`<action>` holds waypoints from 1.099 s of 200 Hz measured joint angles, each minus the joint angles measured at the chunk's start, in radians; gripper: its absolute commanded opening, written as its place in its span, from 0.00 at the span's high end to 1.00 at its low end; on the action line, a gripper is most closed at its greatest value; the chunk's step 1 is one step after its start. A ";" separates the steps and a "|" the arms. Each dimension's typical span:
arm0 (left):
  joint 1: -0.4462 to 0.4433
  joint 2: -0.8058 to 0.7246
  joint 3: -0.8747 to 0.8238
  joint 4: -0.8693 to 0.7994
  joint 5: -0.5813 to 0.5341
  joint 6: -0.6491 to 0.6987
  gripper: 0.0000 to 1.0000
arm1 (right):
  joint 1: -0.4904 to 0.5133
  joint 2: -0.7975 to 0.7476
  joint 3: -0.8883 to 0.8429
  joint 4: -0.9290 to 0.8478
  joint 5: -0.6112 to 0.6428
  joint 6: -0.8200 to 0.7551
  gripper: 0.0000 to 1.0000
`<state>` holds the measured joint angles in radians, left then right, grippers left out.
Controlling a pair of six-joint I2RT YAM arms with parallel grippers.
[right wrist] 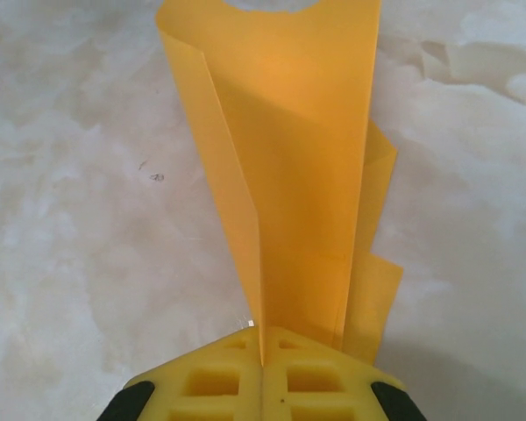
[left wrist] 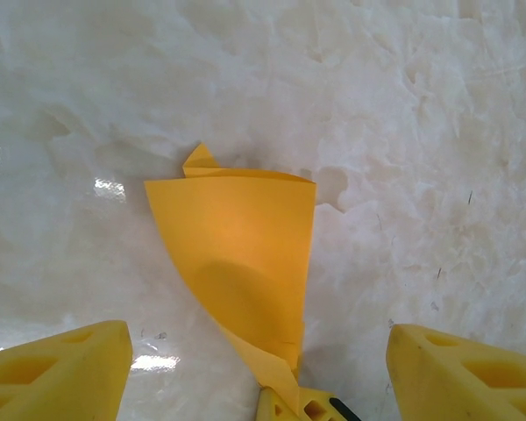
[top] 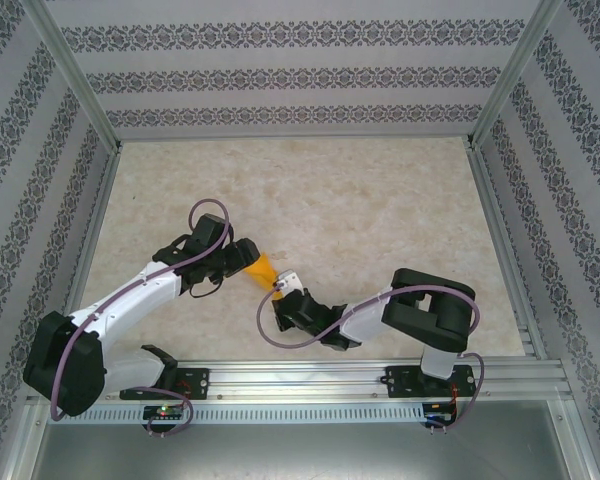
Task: Fold a paper plane with a square sheet of paper (pick it up from the middle)
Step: Fold the wing for the fifth time at the center of the table.
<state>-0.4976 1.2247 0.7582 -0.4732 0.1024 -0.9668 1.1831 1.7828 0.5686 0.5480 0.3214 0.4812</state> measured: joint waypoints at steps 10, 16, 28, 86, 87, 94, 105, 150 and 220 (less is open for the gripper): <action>0.000 0.000 -0.001 0.000 0.000 0.000 0.23 | -0.014 -0.012 -0.018 0.014 -0.024 0.027 1.00; 0.000 0.000 -0.001 0.000 0.000 0.000 0.23 | -0.021 -0.018 -0.026 0.020 -0.037 0.041 1.00; 0.000 0.000 -0.005 0.001 0.001 0.000 0.23 | -0.038 -0.025 -0.040 0.038 -0.061 0.069 1.00; 0.000 0.004 -0.013 0.021 0.043 0.012 0.23 | -0.131 -0.065 -0.087 0.086 -0.147 0.188 0.97; 0.000 0.004 -0.013 0.022 0.045 0.013 0.23 | -0.132 -0.066 -0.087 0.086 -0.148 0.190 0.97; 0.000 0.008 -0.013 0.028 0.051 0.016 0.23 | -0.142 -0.074 -0.089 0.087 -0.155 0.204 0.97; 0.000 0.018 -0.014 0.039 0.065 0.019 0.23 | -0.159 -0.084 -0.089 0.087 -0.169 0.225 0.97; 0.000 0.094 -0.014 0.095 0.141 0.031 0.24 | -0.205 -0.084 -0.109 0.104 -0.218 0.298 0.95; -0.001 0.149 -0.014 0.143 0.210 0.050 0.24 | -0.211 -0.057 -0.159 0.207 -0.241 0.356 0.93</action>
<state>-0.4988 1.3739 0.7441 -0.3302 0.3126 -0.9169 0.9726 1.7260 0.4091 0.7551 0.0803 0.8375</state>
